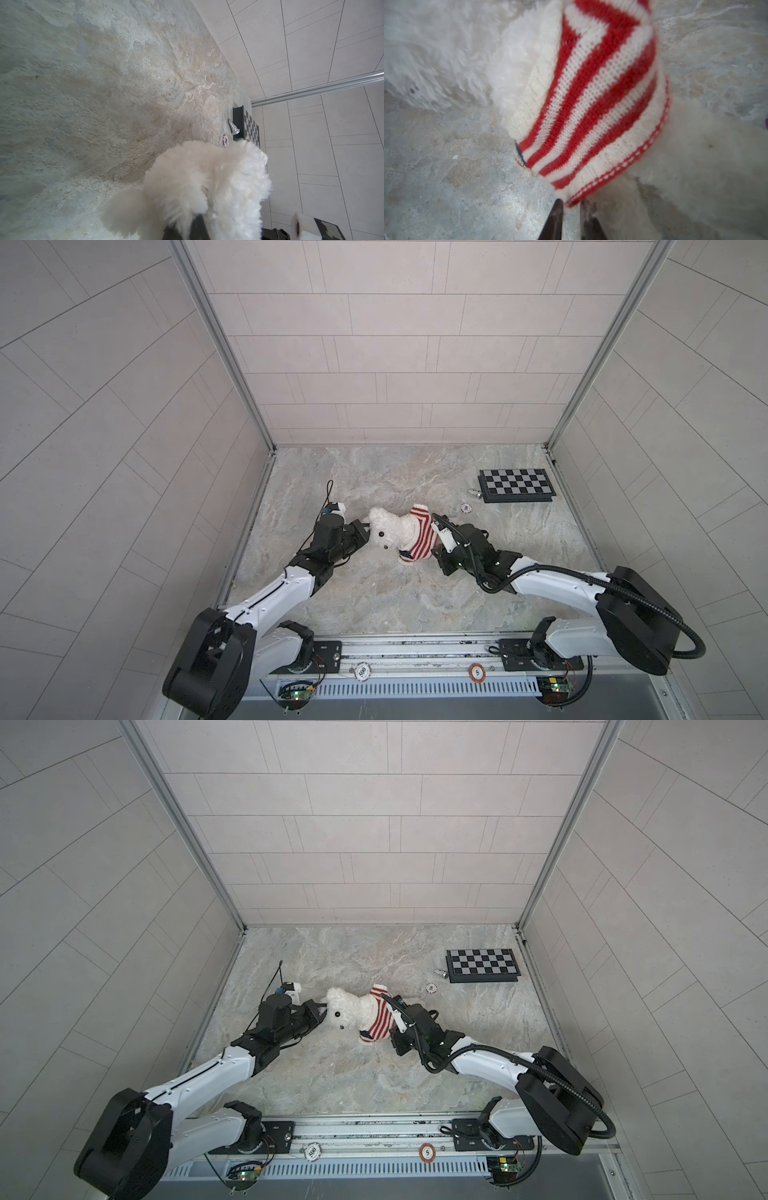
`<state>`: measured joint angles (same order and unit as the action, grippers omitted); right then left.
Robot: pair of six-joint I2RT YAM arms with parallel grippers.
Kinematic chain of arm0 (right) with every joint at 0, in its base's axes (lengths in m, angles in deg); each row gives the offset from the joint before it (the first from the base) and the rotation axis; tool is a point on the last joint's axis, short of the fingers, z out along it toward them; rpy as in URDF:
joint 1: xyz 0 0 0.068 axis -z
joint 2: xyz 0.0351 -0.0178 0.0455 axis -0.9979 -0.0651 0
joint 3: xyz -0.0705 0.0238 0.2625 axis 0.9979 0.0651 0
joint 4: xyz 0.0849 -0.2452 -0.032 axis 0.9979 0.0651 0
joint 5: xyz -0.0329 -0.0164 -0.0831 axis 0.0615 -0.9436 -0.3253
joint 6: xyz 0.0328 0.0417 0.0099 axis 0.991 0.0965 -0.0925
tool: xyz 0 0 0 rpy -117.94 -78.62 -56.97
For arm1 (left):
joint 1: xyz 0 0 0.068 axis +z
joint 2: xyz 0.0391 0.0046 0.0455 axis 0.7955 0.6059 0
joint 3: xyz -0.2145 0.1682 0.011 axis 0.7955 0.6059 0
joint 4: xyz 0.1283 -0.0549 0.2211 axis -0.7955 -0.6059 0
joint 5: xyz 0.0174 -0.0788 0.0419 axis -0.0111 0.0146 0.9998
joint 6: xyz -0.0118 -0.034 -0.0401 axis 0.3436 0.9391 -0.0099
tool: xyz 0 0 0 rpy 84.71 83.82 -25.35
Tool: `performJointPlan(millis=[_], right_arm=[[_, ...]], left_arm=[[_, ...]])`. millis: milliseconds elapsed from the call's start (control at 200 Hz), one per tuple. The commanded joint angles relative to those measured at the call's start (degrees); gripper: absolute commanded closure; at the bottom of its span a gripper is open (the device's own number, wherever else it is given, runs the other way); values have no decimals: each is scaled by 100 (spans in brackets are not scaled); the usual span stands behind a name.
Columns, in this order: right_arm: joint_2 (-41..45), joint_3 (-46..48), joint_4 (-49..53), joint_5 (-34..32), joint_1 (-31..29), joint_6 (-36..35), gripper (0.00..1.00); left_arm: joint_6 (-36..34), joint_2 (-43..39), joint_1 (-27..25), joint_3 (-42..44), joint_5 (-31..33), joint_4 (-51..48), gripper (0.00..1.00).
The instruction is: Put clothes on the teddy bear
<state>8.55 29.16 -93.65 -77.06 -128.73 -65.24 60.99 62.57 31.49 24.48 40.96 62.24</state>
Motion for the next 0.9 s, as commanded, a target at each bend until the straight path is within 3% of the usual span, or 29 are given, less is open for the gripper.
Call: performJointPlan(millis=[0, 245, 541, 896], right_arm=[[453, -231, 738, -253, -209, -349, 71], [885, -503, 800, -778, -457, -568, 53], [-292, -1592, 774, -487, -190, -742, 53], [-1309, -2126, 551, -27, 276, -855, 56]], left_arm=[[18, -21, 47, -67, 108, 137, 100], [-21, 129, 40, -188, 104, 64, 100], [-39, 338, 3, -325, 123, 86, 100], [-18, 576, -124, -417, 194, 182, 91]])
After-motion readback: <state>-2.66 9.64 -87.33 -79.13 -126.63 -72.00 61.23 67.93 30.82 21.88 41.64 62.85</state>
